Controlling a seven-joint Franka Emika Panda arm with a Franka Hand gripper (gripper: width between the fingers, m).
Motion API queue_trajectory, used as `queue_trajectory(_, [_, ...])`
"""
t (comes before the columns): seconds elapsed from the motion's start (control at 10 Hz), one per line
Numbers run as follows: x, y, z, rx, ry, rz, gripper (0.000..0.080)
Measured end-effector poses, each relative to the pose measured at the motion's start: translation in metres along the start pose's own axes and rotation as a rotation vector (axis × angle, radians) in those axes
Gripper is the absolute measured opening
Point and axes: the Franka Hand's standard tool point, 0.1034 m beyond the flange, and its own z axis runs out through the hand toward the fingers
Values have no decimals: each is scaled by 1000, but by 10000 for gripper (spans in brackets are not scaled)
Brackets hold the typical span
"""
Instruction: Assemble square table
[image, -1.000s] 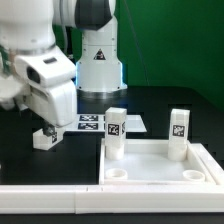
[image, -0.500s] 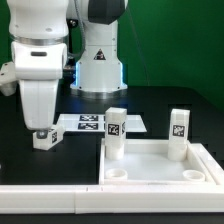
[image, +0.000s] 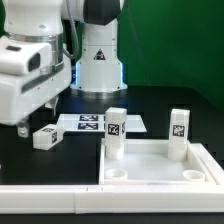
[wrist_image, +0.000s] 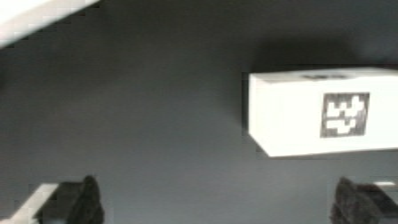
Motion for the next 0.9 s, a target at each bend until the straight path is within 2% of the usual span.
queue_trajectory(0.1, [1, -4, 1, 19, -9, 122, 649])
queue_trajectory(0.2, [5, -1, -1, 26, -6, 186, 649])
queue_trajectory(0.6, [7, -3, 1, 33, -2, 414, 649])
queue_trajectory(0.8, [14, -8, 7, 62, -14, 757, 649])
queue_trajectory(0.9, [20, -6, 3, 93, -25, 925, 649])
